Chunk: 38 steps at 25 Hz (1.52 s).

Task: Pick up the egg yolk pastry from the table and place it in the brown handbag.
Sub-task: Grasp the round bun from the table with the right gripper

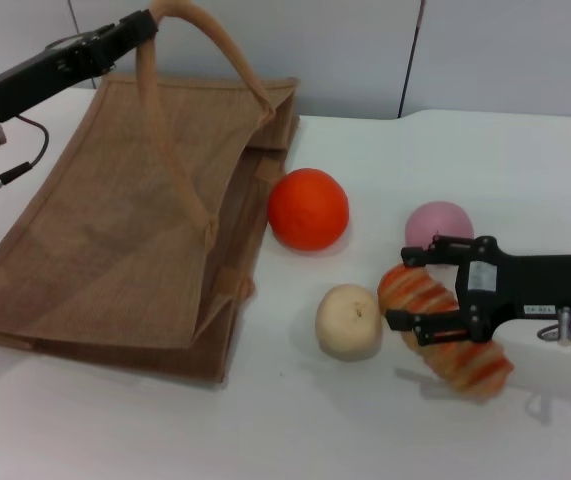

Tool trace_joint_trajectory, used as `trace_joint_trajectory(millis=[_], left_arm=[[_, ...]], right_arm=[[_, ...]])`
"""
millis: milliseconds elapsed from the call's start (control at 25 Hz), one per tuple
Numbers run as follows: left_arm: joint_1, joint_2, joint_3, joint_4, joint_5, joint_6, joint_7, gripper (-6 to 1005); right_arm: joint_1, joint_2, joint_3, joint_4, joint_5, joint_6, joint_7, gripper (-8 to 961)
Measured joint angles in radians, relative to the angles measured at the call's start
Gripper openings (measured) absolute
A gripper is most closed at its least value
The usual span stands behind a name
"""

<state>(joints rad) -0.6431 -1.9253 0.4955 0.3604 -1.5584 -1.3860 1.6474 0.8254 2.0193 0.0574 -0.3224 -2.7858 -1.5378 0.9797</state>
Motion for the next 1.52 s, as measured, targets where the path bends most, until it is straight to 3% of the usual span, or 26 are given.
trace_joint_trajectory(millis=[320, 600, 1520], left_arm=[[0.0, 0.0, 0.0, 0.0, -0.004, -0.001, -0.001, 127], [-0.002, 0.0, 0.0, 0.0, -0.013, -0.001, -0.002, 127], [0.002, 0.005, 0.0, 0.0, -0.019, -0.001, -0.006, 127]], right_arm=[[0.03, 0.002, -0.114, 0.034, 0.0, 0.015, 0.071, 885], [0.08, 0.003, -0.18, 0.135, -0.001, 0.174, 0.11, 885], [0.131, 0.01, -0.175, 0.243, 0.008, 0.446, 0.111, 880]])
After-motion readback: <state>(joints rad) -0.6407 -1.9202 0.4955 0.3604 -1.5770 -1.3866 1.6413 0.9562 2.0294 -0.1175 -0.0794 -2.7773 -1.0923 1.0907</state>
